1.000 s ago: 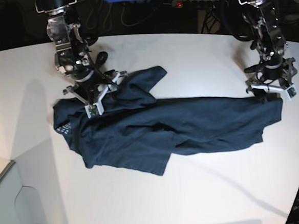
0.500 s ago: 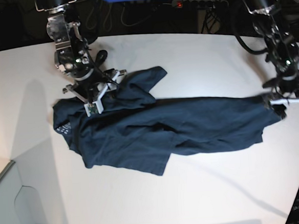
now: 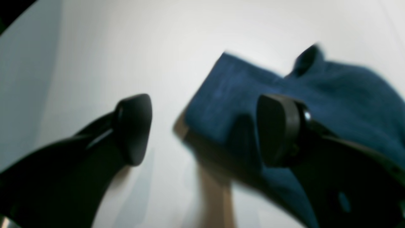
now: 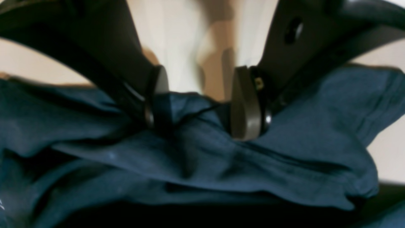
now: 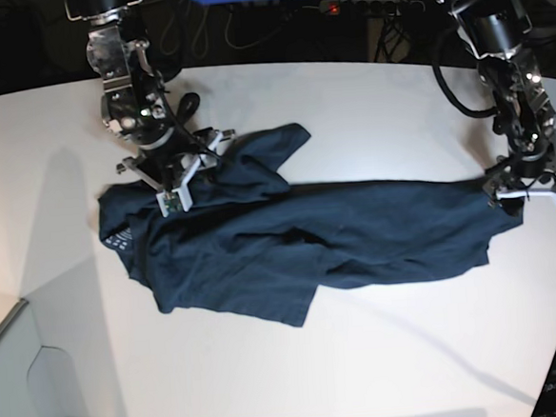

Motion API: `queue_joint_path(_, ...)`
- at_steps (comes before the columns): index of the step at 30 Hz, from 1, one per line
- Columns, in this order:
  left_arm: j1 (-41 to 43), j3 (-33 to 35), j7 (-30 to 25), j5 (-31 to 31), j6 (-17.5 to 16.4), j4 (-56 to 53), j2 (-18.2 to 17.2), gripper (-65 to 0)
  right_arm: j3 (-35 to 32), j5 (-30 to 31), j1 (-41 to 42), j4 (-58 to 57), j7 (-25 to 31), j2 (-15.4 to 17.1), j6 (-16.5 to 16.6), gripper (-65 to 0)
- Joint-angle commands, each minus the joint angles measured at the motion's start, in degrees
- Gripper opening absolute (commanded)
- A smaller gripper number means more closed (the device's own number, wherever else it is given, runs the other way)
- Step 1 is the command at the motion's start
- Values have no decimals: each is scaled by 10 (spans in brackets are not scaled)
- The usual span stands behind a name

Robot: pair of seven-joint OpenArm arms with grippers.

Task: Layout the t-shirt on the table in an organized manner, then fold the t-shirt properly
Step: 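Drag the held shirt edge with the left gripper away from the right gripper, then pull the shirt corner with the left gripper to spread the body flat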

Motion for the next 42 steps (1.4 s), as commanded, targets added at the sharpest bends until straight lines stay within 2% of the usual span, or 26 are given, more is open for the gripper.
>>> queue_joint_path(1, -5, -1, -9, -2, -2, 1, -8, -155, 0, 2, -2, 3, -18, 0, 0, -352)
queue_joint_path(3, -6, -1, -10, -2, -2, -13, -8, -160, 0, 2, -2, 3, -18, 0, 0, -352)
queue_joint_path(5, -15, -1, -10, -2, -2, -25, -7, -209, -1, 2, -2, 3, -18, 0, 0, -352)
queue_joint_path(7, -21, -1, -10, -2, -2, -35, -7, -297, -1, 2, -2, 3, -18, 0, 0, -352)
queue_joint_path(13, -25, -1, -10, -2, -2, -41, -5, -634, 1, 2, -2, 3, -18, 0, 0, -352)
queue_joint_path(14, -25, -1, -9, -2, -2, -41, -5, -650, 1, 2, -1, 4, -18, 0, 0, -352)
queue_joint_path(18, -26, -1, -9, -6, -2, -23, -5, -650, 1, 2, 0, 4, -18, 0, 0, -352)
queue_joint_path(25, 0, 0, -4, -92, 1, 112, -7, -650, -1, 2, 2, 4, -18, 0, 0, -352)
queue_joint_path(33, -2, 1, -4, -104, 2, 144, -10, -650, -1, 2, 2, 4, -18, 0, 0, -352)
queue_joint_path(39, -82, 4, -4, -103, 2, 141, -4, -650, -1, 2, -4, 3, -18, 8, 0, -352)
queue_joint_path(42, -137, 43, -4, -103, 4, 128, 7, -650, -2, 2, -17, 3, -18, 13, 0, -352)
